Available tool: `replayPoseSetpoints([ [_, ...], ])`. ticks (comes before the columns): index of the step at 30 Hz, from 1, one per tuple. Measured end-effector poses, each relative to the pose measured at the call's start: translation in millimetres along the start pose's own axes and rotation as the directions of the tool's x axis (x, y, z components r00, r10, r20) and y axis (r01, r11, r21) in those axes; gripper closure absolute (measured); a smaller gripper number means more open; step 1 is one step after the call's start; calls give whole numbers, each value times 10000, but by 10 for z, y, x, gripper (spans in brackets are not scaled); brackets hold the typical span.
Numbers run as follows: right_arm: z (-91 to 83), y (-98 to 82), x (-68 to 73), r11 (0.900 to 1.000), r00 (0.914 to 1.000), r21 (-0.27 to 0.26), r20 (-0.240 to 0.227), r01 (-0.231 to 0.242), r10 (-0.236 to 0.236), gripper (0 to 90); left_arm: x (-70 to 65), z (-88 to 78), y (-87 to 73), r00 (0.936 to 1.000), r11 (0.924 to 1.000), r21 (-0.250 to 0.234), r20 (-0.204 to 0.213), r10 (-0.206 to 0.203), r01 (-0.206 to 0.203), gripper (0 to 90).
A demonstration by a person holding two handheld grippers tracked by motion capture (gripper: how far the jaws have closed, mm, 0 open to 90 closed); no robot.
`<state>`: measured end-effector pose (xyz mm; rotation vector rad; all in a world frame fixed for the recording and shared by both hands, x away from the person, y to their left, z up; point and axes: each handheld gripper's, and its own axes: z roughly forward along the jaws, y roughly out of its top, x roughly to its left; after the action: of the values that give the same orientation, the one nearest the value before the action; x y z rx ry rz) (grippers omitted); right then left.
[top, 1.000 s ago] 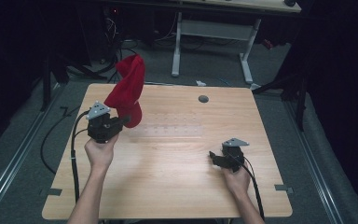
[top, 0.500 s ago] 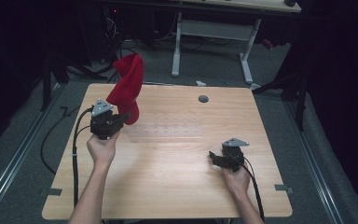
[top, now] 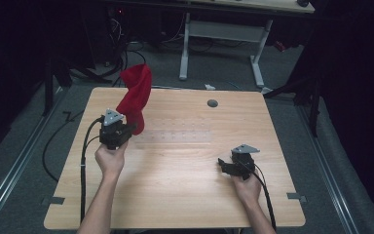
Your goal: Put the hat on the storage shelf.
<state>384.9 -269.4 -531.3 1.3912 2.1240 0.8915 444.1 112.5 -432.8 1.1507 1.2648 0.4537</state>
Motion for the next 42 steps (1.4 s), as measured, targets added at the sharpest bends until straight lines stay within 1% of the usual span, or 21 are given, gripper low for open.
replayPoseSetpoints([
  [3,0,0,1,10000,10000,2,-1,6,-6,330,-4,0,-20,10000,10000,-28,-42,12,-12,856],
  [5,0,0,4,10000,10000,4,6,-8,8,330,-14,26,-60,10000,10000,68,-85,46,-45,855],
  [8,2,2,9,10000,10000,-13,-19,26,-26,329,-30,54,-106,9998,9999,47,-131,163,-163,855],
  [12,3,3,11,10000,10000,-5,-35,31,-31,330,-28,49,-112,9998,10000,-53,-178,33,-34,855],
  [15,2,2,11,10000,10000,-2,-36,46,-46,329,-30,42,-122,9998,9999,-102,-210,39,-41,855],
  [18,2,3,11,10000,10000,2,-44,45,-45,329,-51,42,-133,9994,9997,-75,-283,215,-217,855],
  [19,2,3,11,10000,10000,-2,-38,46,-46,329,-72,42,-149,9986,9991,-67,-335,417,-419,855],
  [20,2,3,12,10000,10000,-3,-42,50,-50,329,-91,43,-160,9982,9987,-72,-355,492,-495,855],
  [22,2,2,12,10000,10000,-4,-41,48,-48,329,-132,50,-192,9953,9963,-82,-449,854,-859,855],
  [25,1,3,14,10000,10000,5,-60,41,-41,327,-157,57,-208,9934,9945,-83,-485,1038,-1044,855],
  [27,1,3,15,10000,10000,3,-61,45,-45,327,-146,58,-197,9948,9959,-95,-476,897,-902,855],
  [28,1,3,16,10000,10000,5,-62,38,-38,327,-135,56,-191,9946,9957,-74,-486,917,-922,855],
  [30,2,3,15,10000,10000,-2,-62,70,-70,327,-122,54,-180,9956,9967,-78,-496,798,-803,855],
  [31,2,2,15,10000,9999,-6,-75,99,-99,327,-122,55,-184,9941,9954,-86,-528,952,-958,855],
  [34,2,3,16,10000,9999,3,-89,83,-82,327,-109,47,-178,9951,9958,-16,-384,914,-915,855],
  [37,2,3,16,10000,9999,0,-85,84,-84,327,-117,50,-184,9950,9958,-56,-417,911,-914,855],
  [38,2,3,16,10000,9999,0,-84,83,-83,327,-125,48,-190,9937,9946,-30,-425,1038,-1040,855],
  [40,2,3,17,10000,9999,6,-83,64,-64,327,-140,43,-200,9929,9940,-20,-461,1092,-1094,855],
  [42,2,3,17,10000,9999,2,-83,74,-74,326,-159,27,-202,9934,9945,44,-464,1051,-1050,855],
])
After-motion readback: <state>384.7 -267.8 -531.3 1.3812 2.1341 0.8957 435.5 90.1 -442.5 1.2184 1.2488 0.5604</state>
